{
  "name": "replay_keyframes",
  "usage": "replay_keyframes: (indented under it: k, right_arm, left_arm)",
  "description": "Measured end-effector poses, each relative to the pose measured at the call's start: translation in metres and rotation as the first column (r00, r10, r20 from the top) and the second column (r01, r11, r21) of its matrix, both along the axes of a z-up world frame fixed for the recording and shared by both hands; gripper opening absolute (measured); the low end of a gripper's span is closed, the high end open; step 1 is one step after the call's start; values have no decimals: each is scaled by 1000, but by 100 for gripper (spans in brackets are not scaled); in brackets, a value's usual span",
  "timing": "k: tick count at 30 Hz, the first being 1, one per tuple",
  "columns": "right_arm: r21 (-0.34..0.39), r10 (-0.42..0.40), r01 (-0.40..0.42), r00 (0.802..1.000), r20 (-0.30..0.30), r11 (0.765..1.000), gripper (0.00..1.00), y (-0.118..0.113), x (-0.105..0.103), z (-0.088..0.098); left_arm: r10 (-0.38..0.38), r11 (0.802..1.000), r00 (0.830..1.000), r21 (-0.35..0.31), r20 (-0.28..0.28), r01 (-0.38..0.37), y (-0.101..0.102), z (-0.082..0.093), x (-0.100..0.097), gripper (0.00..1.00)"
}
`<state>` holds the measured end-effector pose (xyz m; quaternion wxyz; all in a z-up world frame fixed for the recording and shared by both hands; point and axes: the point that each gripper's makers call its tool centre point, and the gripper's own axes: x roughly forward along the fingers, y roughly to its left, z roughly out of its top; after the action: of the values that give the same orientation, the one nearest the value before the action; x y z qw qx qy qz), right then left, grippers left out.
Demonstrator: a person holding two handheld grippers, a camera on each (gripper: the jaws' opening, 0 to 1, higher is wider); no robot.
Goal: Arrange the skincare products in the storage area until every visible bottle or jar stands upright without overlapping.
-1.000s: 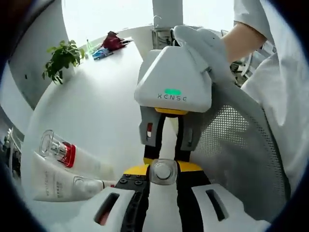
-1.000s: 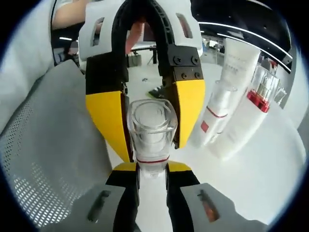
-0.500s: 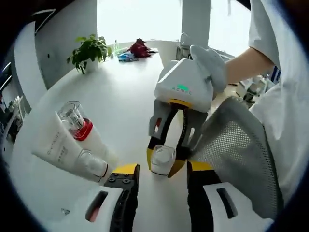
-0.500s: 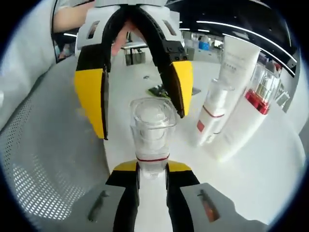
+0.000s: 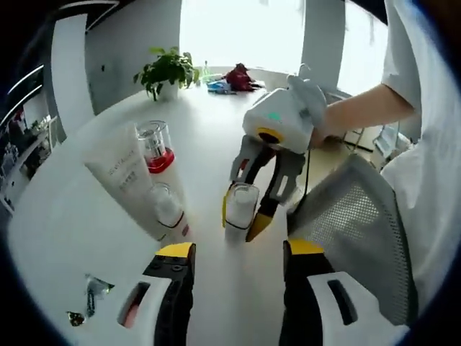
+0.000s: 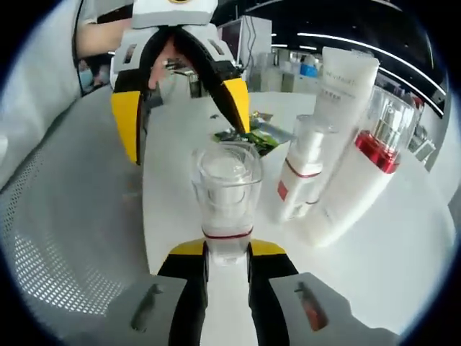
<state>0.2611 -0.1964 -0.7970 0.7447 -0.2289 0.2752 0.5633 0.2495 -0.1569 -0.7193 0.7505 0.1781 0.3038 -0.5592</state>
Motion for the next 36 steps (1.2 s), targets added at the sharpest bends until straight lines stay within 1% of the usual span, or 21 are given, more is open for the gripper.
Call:
replay_keyframes:
  k: [4, 6, 8, 10, 12, 18, 22, 25, 26, 27, 29, 31, 32, 34, 35, 36]
  right_arm:
    - [-14, 6, -6, 1000, -4, 1000, 20, -4, 8, -3]
    - [-17, 5, -5, 1000, -7, 1000, 20, -5, 12, -4]
    - [-23, 1, -2, 1000, -10, 1000, 20, -7, 16, -6]
    - [-28, 2, -2, 1000, -14, 1000, 20, -9, 19, -7]
    - [-36, -1, 0, 1000, -16, 999, 20, -10, 22, -9]
    - [-50, -14, 14, 1000, -10, 999, 20, -13, 35, -17]
    - [-49, -28, 27, 999, -15, 998, 20, -15, 42, -20]
    - [-70, -25, 24, 1000, -15, 997, 20, -15, 42, -22]
    - [-87, -22, 19, 999, -31, 996, 20, -17, 41, -26]
    - [-98, -23, 20, 999, -31, 995, 20, -19, 41, -29]
    - [-96, -35, 32, 999, -36, 995, 22, -21, 40, -31]
    - [-73, -77, 73, 996, -53, 995, 25, -24, 41, -29]
    - [-76, -83, 79, 995, -51, 994, 25, -26, 41, -28]
    - [-87, -120, 116, 992, -48, 989, 24, -31, 40, -26]
    - [-89, -172, 166, 983, -61, 982, 25, -35, 39, -23]
    - [-97, -200, 193, 977, -71, 976, 26, -37, 38, -22]
  left_arm:
    - [75, 997, 997, 13, 12, -75, 21, -3, 6, 49]
    - [111, 994, 994, 8, 9, -111, 29, -3, 8, 52]
    - [164, 986, 986, -9, 6, -164, 40, -2, 13, 55]
    - [194, 981, 981, -26, 12, -194, 51, -1, 20, 56]
    - [234, 971, 972, -41, 16, -234, 60, 1, 24, 56]
    - [321, 946, 947, -51, 17, -319, 80, 2, 32, 64]
    - [345, 938, 939, -52, 19, -343, 90, 1, 35, 67]
    - [355, 934, 935, -55, 19, -353, 90, 2, 34, 68]
    - [356, 933, 934, -57, 18, -355, 89, 2, 34, 68]
    - [358, 933, 934, -57, 18, -356, 89, 2, 34, 68]
    - [356, 933, 934, -56, 19, -355, 90, 1, 34, 67]
    - [355, 934, 935, -55, 20, -353, 90, 1, 34, 67]
    - [354, 934, 935, -54, 21, -352, 90, 1, 34, 67]
    - [354, 935, 935, -53, 23, -352, 89, 1, 34, 67]
    - [356, 934, 934, -52, 25, -354, 89, 2, 34, 67]
    - [358, 933, 933, -53, 26, -356, 89, 2, 34, 67]
